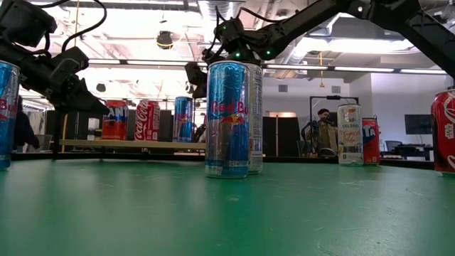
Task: Place canned beverage on shelf
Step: Put the top blue soda can on the shelf
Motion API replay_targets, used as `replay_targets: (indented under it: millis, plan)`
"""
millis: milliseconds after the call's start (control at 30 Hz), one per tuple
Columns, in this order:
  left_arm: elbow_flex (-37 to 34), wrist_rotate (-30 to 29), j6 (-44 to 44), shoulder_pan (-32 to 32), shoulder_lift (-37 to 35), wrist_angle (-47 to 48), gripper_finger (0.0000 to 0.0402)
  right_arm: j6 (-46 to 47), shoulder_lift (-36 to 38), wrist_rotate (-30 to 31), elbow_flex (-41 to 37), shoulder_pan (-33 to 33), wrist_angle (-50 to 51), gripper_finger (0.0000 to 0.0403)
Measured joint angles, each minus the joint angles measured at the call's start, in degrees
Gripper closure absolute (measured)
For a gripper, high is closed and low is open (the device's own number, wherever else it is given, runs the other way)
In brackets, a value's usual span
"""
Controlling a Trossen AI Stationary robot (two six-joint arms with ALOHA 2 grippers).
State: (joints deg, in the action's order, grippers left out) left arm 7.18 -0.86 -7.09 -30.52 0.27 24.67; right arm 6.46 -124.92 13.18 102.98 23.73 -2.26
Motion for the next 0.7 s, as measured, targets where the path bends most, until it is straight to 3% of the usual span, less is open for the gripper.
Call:
replay_targets:
  millis: [433,700]
  plan:
    - [0.00,0.00,0.00,0.00,0.00,0.00,0.0402,-0.29,-0.06,0.28,0.00,0.09,1.34,0.0384]
    - [0.00,0.00,0.00,0.00,0.00,0.00,0.0402,-0.89,-0.06,-4.18,0.00,0.93,0.02,0.0384]
